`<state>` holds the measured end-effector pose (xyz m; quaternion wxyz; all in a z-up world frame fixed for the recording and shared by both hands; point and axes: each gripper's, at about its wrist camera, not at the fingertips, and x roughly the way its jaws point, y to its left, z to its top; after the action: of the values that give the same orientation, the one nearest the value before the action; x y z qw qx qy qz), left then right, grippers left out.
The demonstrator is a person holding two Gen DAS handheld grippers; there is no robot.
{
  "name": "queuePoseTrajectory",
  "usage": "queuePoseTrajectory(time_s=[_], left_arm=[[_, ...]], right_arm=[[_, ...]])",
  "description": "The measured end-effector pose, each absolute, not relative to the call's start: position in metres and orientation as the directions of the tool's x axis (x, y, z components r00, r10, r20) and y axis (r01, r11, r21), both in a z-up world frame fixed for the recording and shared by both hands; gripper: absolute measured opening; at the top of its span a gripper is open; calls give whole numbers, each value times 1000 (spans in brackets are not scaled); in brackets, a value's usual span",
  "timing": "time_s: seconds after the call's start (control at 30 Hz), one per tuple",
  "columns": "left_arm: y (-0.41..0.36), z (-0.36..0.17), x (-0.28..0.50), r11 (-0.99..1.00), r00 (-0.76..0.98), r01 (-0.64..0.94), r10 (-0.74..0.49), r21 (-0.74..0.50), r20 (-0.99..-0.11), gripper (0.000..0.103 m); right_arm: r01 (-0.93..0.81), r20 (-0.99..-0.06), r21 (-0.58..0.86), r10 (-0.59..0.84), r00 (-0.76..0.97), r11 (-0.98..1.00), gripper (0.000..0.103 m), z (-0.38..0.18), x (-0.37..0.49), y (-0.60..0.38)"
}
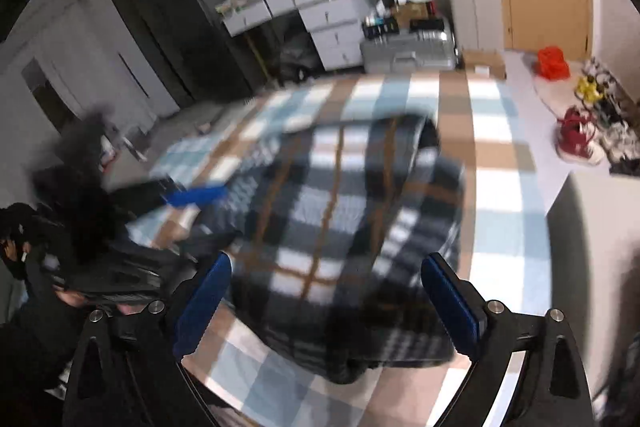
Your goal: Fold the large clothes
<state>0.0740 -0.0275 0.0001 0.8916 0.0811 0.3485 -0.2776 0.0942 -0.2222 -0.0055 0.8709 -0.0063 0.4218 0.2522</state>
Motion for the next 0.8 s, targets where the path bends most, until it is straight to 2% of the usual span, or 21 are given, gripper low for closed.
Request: queuePoseTrajectory(time_s=[0.07, 0.1, 0.2, 0.37, 0.4, 0.57, 0.67, 0.8], left_arm=[[-28, -3, 78, 821, 564, 566, -448, -70, -694, 50], [-31, -3, 76, 817, 566, 575, -440, -48, -697, 50], [-32, 3, 76, 794, 537, 607, -438, -31, -721, 52], [-3, 21, 107, 807, 480, 531, -539, -259, -692, 52], [-1, 22, 114, 817, 486, 510, -531, -268, -694, 52], [-22, 3, 131, 840, 460, 497, -468, -217, -754, 53], [-26, -1, 114, 851, 535, 498, -455, -169, -712, 55], [-25, -5, 105, 871, 588, 476, -419, -123, -692, 56]], right_arm=[[-402, -769, 259, 439, 464, 878, 82, -36, 107, -225], [-375, -757, 320, 473, 450, 870, 82, -48, 111, -229], [-370, -721, 362, 508, 471, 856, 82, -57, 109, -235], [-341, -658, 464, 576, 485, 817, 85, -79, 107, -255], [-339, -648, 477, 585, 488, 811, 87, -83, 106, -258], [-316, -629, 515, 602, 493, 797, 96, -95, 118, -266], [-302, -631, 527, 603, 488, 795, 102, -98, 120, -270], [-311, -640, 510, 595, 486, 802, 103, -81, 119, -276]])
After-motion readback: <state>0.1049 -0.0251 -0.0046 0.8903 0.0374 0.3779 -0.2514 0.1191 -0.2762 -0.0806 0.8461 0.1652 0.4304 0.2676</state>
